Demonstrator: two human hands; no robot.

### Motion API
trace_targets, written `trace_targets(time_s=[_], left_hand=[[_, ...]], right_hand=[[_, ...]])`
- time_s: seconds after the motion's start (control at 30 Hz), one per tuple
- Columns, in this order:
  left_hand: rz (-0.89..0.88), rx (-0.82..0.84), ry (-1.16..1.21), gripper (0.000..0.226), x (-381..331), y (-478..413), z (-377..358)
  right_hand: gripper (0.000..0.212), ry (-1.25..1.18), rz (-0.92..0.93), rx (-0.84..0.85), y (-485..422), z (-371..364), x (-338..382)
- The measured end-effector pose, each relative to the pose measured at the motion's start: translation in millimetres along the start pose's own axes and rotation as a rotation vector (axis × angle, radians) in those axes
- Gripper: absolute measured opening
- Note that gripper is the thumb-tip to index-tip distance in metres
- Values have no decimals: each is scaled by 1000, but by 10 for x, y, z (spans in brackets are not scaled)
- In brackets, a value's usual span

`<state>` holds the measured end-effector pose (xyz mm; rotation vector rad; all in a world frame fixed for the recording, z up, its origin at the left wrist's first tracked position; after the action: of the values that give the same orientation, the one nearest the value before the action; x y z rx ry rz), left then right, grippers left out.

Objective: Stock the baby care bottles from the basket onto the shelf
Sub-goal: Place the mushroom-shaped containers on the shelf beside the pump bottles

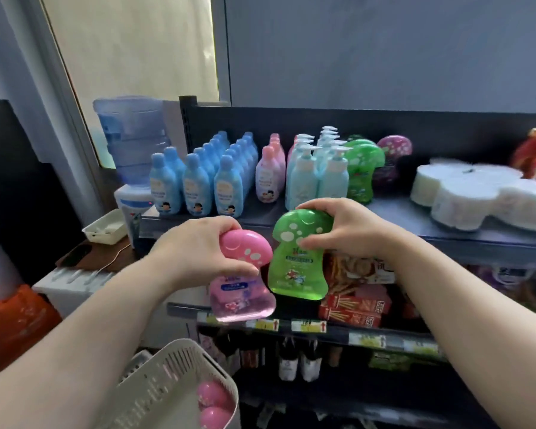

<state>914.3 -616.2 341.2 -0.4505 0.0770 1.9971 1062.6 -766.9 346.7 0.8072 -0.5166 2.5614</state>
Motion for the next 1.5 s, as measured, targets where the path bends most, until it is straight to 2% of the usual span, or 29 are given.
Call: trace_targets(time_s=[0.33, 0.57, 0.9, 1.3, 1.33, 1.4, 1.43, 1.5], left_hand=[[-106, -45, 3, 63, -1308, -704, -70], [-166, -94, 9, 62, -1962, -1145, -41], [-128, -96, -22, 57, -2162, -1394, -243], [-79, -105, -30, 59, -2246, -1473, -351], [-82, -108, -18, 59, -2280, -1478, -350], [-91, -111, 10, 60, -2366, -1501, -355], [-97, -113, 32, 62, -2417, -1519, -359], [-105, -121, 83, 67, -2519, -1576, -379]], right_hand=[[60, 39, -2, -119, -89, 1201, -803], [65, 223, 41, -216, -357, 1805, -1175], [74, 310, 42, -195, -816, 1668, -1634], [81, 338, 148, -153, -983, 1624, -1673], [74, 329, 159, -185, -951, 1706, -1641], [46, 244, 202, -273, -832, 1929, -1509], [42, 147, 224, -281, -759, 2028, -1440], [50, -96, 238, -171, -583, 2122, -1316]])
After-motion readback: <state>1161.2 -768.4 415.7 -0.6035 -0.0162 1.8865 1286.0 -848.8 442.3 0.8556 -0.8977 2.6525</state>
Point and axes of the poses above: each hand's wrist, its own y-axis away from the middle knuckle, its own z-axis out of the back of the hand, x = y × z, the point moved 8 cm from there along -y, towards the middle knuckle, and after that the axes turned 5 degrees about z, right-handed, at the moved point
